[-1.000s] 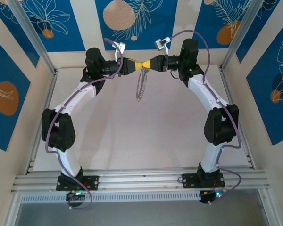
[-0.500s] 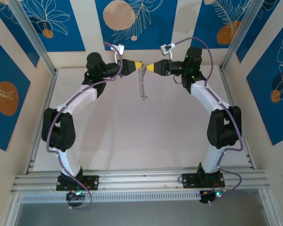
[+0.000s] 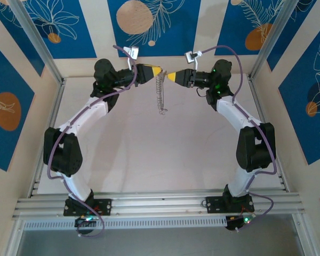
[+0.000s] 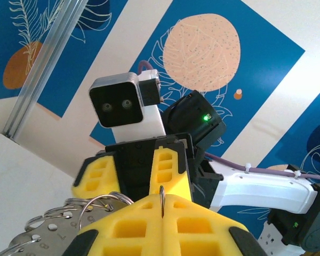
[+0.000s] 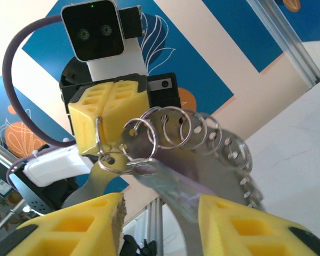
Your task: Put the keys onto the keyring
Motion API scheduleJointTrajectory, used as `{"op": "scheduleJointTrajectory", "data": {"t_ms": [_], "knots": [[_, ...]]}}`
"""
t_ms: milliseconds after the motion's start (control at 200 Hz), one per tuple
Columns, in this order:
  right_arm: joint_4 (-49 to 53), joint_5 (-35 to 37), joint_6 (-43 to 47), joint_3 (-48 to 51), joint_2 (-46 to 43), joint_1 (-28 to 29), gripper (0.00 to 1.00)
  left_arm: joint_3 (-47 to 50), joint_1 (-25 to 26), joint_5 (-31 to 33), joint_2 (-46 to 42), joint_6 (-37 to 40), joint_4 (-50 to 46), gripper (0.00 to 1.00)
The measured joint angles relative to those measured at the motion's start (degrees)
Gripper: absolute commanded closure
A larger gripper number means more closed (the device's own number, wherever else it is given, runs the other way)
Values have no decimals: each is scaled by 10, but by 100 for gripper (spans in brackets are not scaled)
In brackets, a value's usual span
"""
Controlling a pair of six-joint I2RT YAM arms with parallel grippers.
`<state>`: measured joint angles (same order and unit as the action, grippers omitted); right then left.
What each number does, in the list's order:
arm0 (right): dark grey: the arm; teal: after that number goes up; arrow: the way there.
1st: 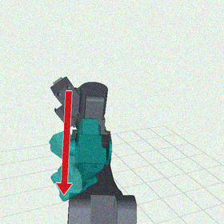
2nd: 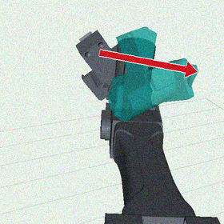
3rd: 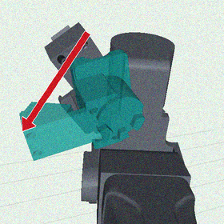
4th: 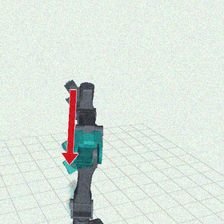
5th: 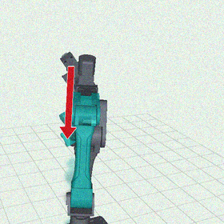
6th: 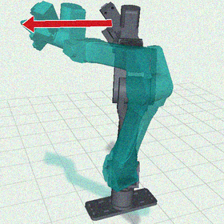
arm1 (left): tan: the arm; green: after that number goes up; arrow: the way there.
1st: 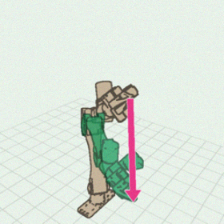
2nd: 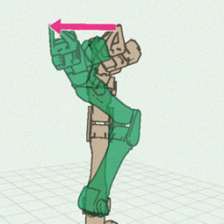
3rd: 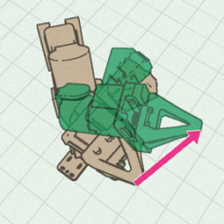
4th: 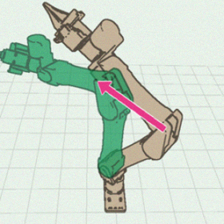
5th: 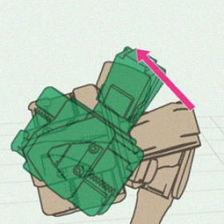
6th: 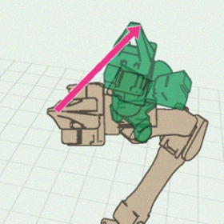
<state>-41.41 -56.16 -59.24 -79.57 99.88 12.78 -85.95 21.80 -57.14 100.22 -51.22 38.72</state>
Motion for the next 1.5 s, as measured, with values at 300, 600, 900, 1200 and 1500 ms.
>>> {"op": "scheduleJointTrajectory", "data": {"t_ms": [300, 600, 900, 1200, 1500], "knots": [[-24, 5, 0, 5, 0, 3, 50, 0, 16, 0, -1, -13, 12, 100], [-91, 3, -29, 26, -6, 4, 55, -2, 20, 0, -1, -14, 12, 100], [-149, -3, -62, 40, -11, 13, 65, -17, 21, 0, -1, -14, 14, 100], [-181, -4, -80, 44, -11, 20, 63, -18, 23, 0, -1, -19, 22, 100], [-189, -3, -86, 44, -11, 23, 81, -18, 25, 0, -1, -27, 29, 100]]}}
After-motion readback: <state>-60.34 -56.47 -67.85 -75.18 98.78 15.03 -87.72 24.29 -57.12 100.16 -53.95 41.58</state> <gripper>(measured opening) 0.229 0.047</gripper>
